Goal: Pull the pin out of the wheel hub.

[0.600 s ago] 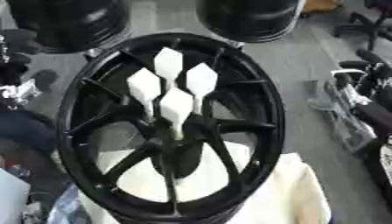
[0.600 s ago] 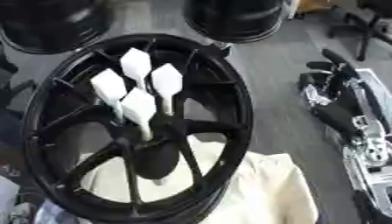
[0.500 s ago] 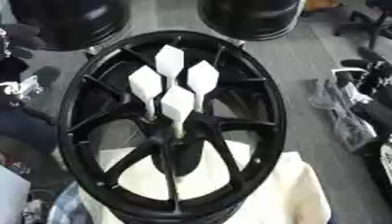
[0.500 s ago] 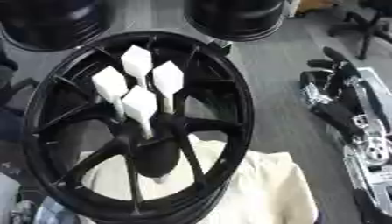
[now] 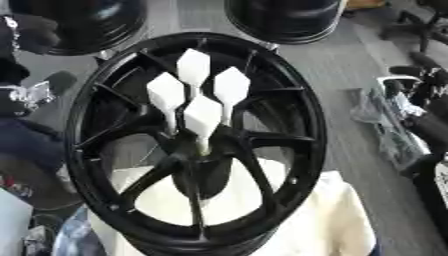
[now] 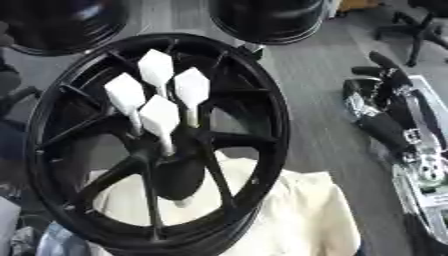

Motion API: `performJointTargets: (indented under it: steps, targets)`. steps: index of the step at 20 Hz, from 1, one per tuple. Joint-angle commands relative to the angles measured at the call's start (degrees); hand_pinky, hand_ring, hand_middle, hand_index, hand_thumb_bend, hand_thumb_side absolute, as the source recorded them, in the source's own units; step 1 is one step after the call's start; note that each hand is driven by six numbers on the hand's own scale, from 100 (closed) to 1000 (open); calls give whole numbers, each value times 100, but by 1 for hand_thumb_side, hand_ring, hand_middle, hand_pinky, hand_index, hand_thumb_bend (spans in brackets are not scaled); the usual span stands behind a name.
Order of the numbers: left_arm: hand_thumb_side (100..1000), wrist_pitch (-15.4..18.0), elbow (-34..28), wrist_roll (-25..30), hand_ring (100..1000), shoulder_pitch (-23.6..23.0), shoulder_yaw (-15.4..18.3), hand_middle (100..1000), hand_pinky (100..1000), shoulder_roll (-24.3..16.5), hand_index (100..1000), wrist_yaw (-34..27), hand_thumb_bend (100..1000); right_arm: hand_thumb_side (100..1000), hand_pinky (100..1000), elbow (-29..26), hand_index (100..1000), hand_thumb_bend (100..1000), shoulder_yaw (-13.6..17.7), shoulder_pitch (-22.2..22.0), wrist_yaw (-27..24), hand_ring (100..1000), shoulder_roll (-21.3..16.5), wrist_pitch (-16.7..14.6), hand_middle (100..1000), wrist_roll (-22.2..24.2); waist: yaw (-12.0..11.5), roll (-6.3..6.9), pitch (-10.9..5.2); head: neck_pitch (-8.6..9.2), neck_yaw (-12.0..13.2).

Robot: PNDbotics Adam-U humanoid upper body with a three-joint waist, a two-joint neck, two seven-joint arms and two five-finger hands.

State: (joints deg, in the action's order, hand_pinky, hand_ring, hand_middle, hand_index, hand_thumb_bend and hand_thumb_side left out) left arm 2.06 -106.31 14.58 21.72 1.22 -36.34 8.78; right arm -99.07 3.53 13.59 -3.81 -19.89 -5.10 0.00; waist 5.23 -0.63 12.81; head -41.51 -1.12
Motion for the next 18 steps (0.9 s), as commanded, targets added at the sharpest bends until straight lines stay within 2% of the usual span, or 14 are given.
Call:
performJointTargets:
  steps: [1, 3, 6, 9, 13, 18]
  targets:
    - [515, 26, -62, 40, 742, 85, 17, 657, 743, -216, 817, -62, 533, 318, 803, -71, 943, 211, 40, 42, -23, 746, -76, -22, 751, 14, 5, 7, -65, 1, -9]
    - [461, 94, -166, 108, 750, 192, -89, 697, 770, -323, 839, 0, 522, 318, 803, -59, 943, 211, -22, 40, -13, 747, -131, -14, 750, 64, 99, 93, -141, 22, 5]
    - [430, 361, -290, 375, 752, 627, -523, 712, 781, -758, 846, 266, 519, 319, 803, -34, 944, 211, -77, 23, -2, 747, -198, -10, 750, 130, 203, 181, -202, 57, -27]
    - [397, 660, -89, 674, 747, 1112, -1008, 706, 782, -1243, 842, 425, 498, 319, 803, -20, 944, 211, -100, 23, -4, 747, -210, -12, 750, 161, 265, 194, -212, 94, -25]
    - [365, 1018, 336, 1039, 746, 1704, -1601, 713, 786, -1762, 842, 220, 481, 321, 803, -14, 943, 206, -115, 45, -14, 747, -207, -12, 749, 179, 321, 181, -208, 151, -53]
    - [324, 1244, 1080, 1525, 743, 2383, -2314, 714, 787, -1513, 839, 398, 450, 322, 803, -1, 944, 205, -104, 14, -15, 747, -211, -12, 749, 174, 302, 200, -233, 169, -124]
